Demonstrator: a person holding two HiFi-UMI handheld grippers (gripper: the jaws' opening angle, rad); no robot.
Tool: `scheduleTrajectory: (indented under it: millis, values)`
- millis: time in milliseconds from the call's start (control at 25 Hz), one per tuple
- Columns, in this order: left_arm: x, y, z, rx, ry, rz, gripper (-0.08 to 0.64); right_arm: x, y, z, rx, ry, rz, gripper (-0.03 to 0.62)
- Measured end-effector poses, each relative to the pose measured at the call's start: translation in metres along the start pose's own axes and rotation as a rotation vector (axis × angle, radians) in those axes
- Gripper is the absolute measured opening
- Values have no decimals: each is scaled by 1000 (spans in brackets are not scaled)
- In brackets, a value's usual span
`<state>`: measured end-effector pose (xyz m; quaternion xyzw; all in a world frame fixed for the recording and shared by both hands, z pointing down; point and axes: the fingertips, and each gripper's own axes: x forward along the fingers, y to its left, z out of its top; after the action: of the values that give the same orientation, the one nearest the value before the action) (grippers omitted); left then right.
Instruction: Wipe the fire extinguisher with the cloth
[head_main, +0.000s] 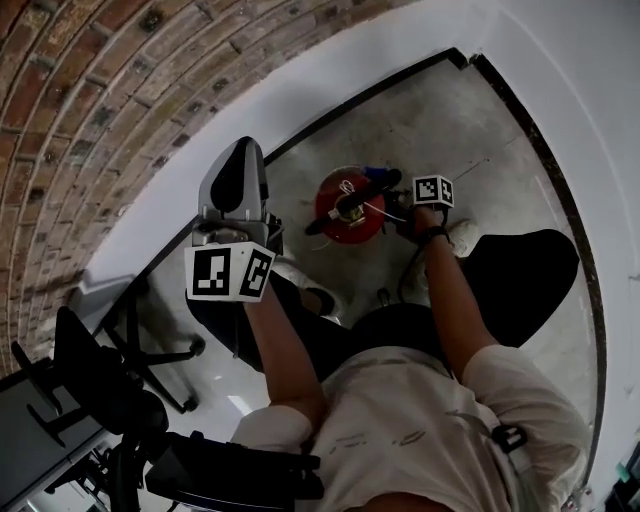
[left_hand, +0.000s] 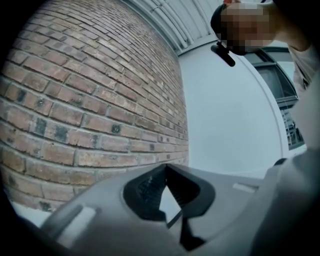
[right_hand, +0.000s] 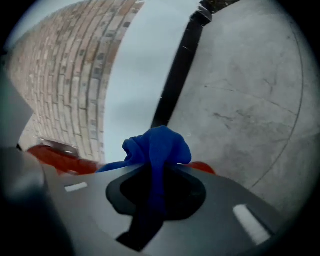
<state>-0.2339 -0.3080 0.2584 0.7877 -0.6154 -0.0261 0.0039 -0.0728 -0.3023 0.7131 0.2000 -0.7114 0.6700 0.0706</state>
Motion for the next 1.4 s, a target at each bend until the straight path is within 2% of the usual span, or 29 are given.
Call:
scheduleTrajectory:
  millis: [160,240,360,440,520,560,600,720,840,920,1000,1040,1120,1280,1320,1400]
  values:
    - [1,12,-21,8,57,21,0,27,-94,-16,106,-29,-164,58]
    - [2,17,-29,14,81,29,0,31,-127,-25,92,-5,-285,58]
    - [3,26,-34,17,97,42,0,33,-147,-31,-22,90,-370,57]
    - [5,32,-34,11,91,48,0,36,-146,-29,-145,200,-413,57]
    - [8,32,-34,4,84,44,0,33,-133,-25,-222,322,-442,58]
    - [10,31,-34,1,80,37,0,32,-117,-15,-231,345,-407,58]
    - [12,29,-33,-2,76,29,0,32,-93,1,-234,340,-322,58]
    - [18,28,-27,-14,51,17,0,23,27,62,-250,293,55,58]
    - [22,29,-17,-37,12,13,0,-11,158,91,-257,325,419,58]
    - [24,29,-9,-52,-19,5,0,-43,236,98,-351,388,681,58]
    - [24,29,-3,-64,-42,1,0,-73,291,91,-454,483,881,58]
    - [22,30,-1,-69,-49,1,0,-83,309,82,-495,542,935,58]
    - [20,33,-1,-74,-53,4,0,-87,322,58,-566,679,953,58]
    - [18,36,-5,-74,-41,15,0,-68,289,5,-624,968,804,58]
    - [18,36,-6,-73,-37,16,0,-64,280,1,-612,985,794,58]
    - [16,36,-7,-69,-32,17,0,-58,268,9,-564,915,814,58]
